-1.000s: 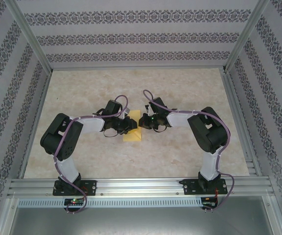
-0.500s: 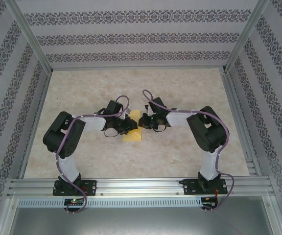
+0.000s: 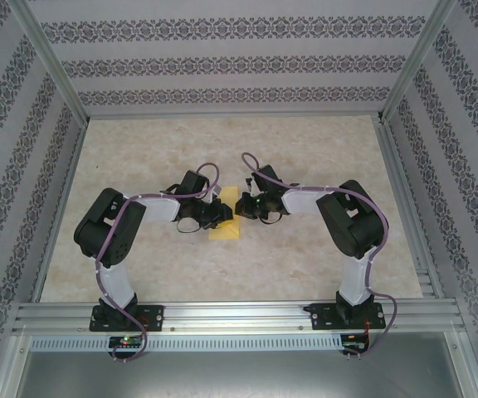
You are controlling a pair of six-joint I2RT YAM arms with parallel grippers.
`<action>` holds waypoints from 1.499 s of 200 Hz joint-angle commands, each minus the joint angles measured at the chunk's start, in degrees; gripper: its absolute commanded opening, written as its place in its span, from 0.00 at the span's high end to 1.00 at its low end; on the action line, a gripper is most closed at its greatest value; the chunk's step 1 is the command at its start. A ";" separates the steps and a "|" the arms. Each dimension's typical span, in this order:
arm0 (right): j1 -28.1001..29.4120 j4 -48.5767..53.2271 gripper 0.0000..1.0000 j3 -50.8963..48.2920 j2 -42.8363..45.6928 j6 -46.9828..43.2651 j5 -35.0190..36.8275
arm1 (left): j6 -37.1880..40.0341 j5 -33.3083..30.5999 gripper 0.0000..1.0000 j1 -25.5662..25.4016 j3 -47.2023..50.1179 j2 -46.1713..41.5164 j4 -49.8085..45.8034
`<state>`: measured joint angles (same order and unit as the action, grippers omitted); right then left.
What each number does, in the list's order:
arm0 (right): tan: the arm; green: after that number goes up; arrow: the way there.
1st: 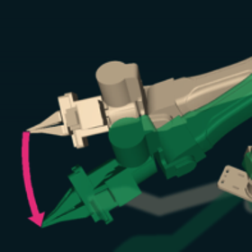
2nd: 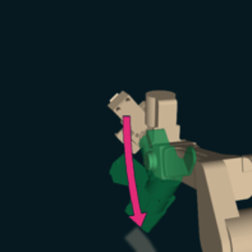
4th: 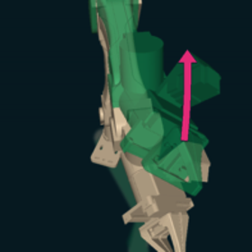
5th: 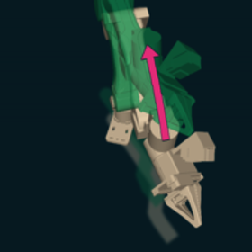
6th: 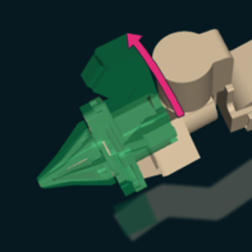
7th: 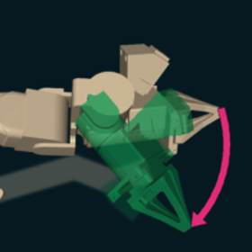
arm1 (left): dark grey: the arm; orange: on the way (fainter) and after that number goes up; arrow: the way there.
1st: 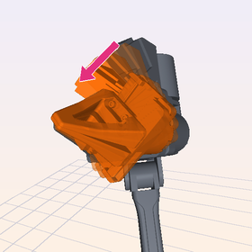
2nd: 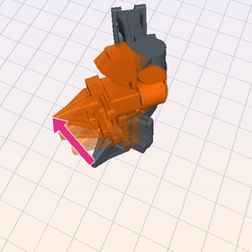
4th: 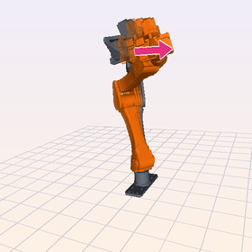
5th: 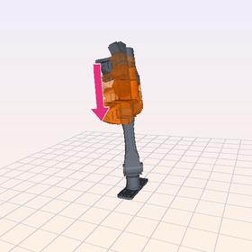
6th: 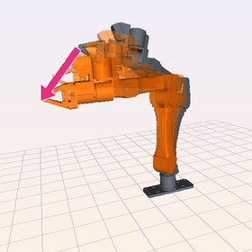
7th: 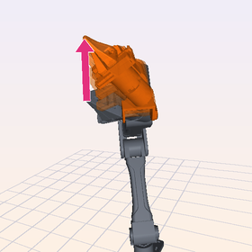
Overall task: Fold a paper plane with a square sheet of paper (pick it up from the middle)
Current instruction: Fold the triangle a second time at the center of the table.
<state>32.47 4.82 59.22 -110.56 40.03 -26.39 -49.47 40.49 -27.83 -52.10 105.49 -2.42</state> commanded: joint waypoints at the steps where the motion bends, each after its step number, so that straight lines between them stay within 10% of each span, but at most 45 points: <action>1: -0.65 0.23 0.94 1.29 -1.05 -1.53 1.48 | 1.62 0.87 0.79 -0.29 -1.43 0.82 -0.81; 300: -1.20 1.67 0.88 1.77 -1.23 -0.92 1.89 | 1.31 -2.86 0.82 -0.54 -1.36 3.05 -6.01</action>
<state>32.12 5.63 60.23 -111.44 39.27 -26.20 -49.32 39.99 -27.92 -52.73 107.48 -3.60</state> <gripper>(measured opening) 0.097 0.186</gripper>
